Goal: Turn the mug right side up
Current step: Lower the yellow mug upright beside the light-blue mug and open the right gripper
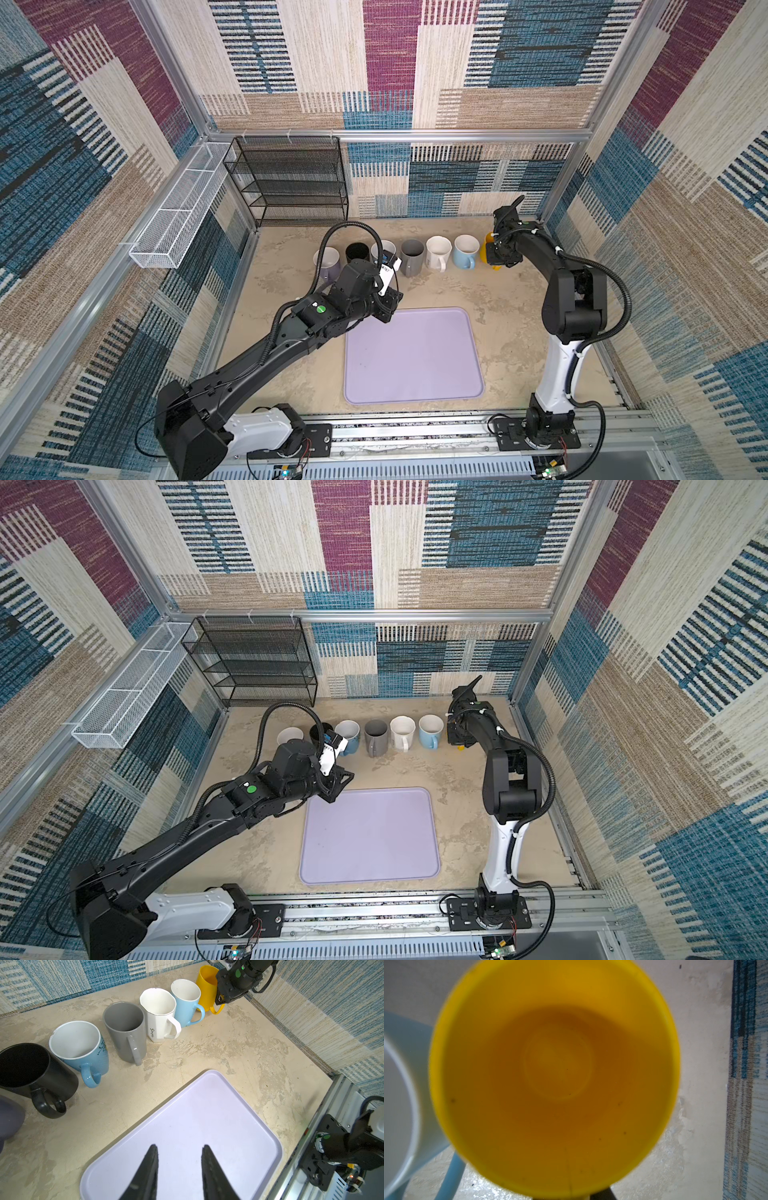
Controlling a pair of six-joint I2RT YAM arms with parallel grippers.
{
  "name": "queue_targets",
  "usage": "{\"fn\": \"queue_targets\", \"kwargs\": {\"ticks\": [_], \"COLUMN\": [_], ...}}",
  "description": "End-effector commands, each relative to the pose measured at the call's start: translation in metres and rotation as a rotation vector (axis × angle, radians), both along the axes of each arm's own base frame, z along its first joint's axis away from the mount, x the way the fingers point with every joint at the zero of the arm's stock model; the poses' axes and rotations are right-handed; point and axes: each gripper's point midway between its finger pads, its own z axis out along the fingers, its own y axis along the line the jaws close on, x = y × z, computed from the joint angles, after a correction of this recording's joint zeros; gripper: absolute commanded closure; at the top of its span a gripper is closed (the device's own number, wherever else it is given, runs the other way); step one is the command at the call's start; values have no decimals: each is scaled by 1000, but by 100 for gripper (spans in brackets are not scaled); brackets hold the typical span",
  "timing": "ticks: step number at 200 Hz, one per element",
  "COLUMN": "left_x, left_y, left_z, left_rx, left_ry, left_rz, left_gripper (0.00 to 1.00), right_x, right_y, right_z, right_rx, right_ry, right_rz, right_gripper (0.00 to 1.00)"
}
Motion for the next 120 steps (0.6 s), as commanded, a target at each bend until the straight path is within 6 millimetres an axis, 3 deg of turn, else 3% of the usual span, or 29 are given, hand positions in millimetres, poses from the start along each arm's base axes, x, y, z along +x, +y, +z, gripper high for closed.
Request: {"fn": "queue_targets", "kwargs": {"ticks": [1,120], "left_x": [0,0], "left_y": [2,1], "left_z": [0,0], "left_rx": [10,8], "left_ry": [-14,-8], "left_rz": [-2,-2], "left_gripper": [68,68], "right_x": [6,0], "right_y": [-2,0], "right_z": [2,-11], "right_rx": [-16,-5], "right_ry": [-22,16], "right_rz": [2,11], "right_gripper": [100,100]}}
